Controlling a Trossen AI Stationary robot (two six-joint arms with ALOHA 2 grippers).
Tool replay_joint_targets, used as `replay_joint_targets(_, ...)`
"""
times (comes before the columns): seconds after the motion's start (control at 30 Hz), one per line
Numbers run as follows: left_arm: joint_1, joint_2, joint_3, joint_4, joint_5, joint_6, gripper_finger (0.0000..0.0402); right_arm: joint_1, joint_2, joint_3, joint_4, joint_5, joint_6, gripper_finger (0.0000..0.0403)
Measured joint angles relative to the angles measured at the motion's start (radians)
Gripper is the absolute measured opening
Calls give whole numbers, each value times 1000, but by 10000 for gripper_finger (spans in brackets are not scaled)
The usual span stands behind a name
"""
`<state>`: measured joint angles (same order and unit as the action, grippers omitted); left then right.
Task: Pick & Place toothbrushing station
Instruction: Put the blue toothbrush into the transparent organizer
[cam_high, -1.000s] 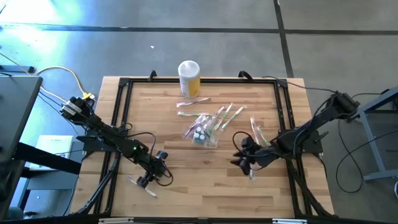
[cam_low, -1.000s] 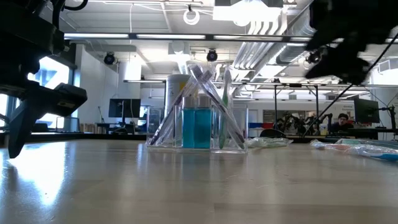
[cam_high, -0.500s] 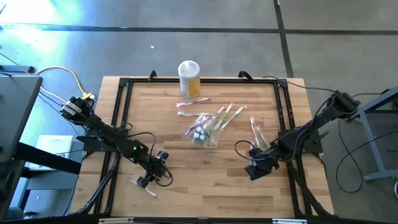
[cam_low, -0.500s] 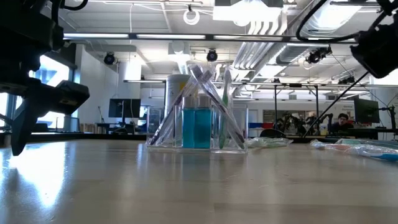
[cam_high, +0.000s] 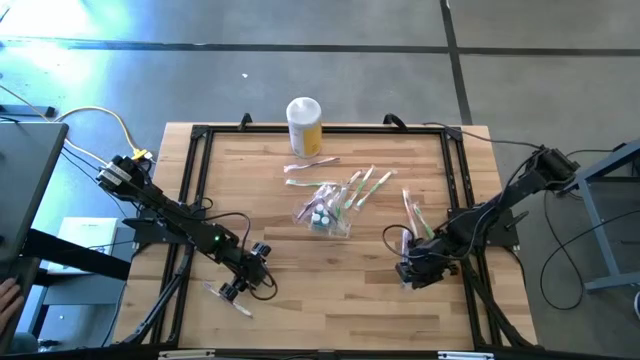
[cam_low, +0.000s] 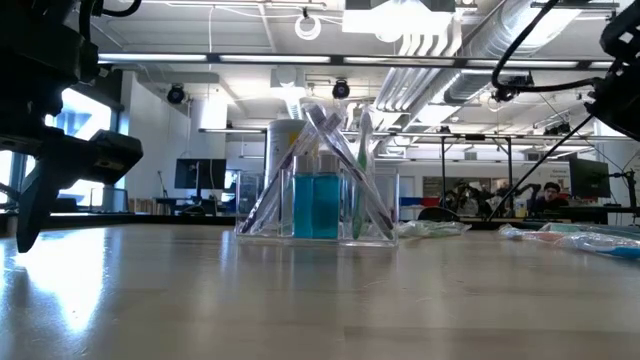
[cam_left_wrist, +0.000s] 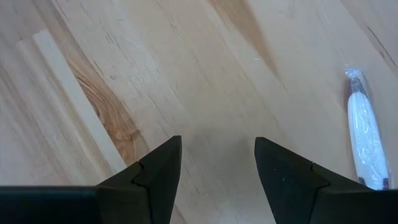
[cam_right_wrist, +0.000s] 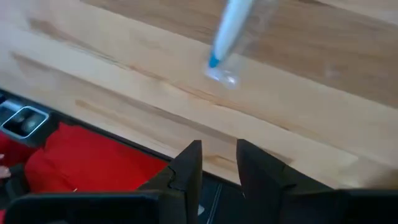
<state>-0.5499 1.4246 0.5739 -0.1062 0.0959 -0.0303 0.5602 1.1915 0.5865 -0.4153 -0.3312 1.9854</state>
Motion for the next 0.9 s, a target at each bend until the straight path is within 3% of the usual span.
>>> replay_joint_targets(0.23,0,0,0,2,0,17,198,-6,-28,0,-87,-59,97,80)
replay_joint_targets(0.37,0,0,0,4,1,22,198,-12,-112,0,-137,47,127,80)
replay_joint_targets(0.67,0,0,-6,10,1,22,198,25,-229,1,-296,451,111,64)
replay_joint_targets(0.9,0,-1,-51,93,4,3,198,77,-190,1,-210,1050,-170,66)
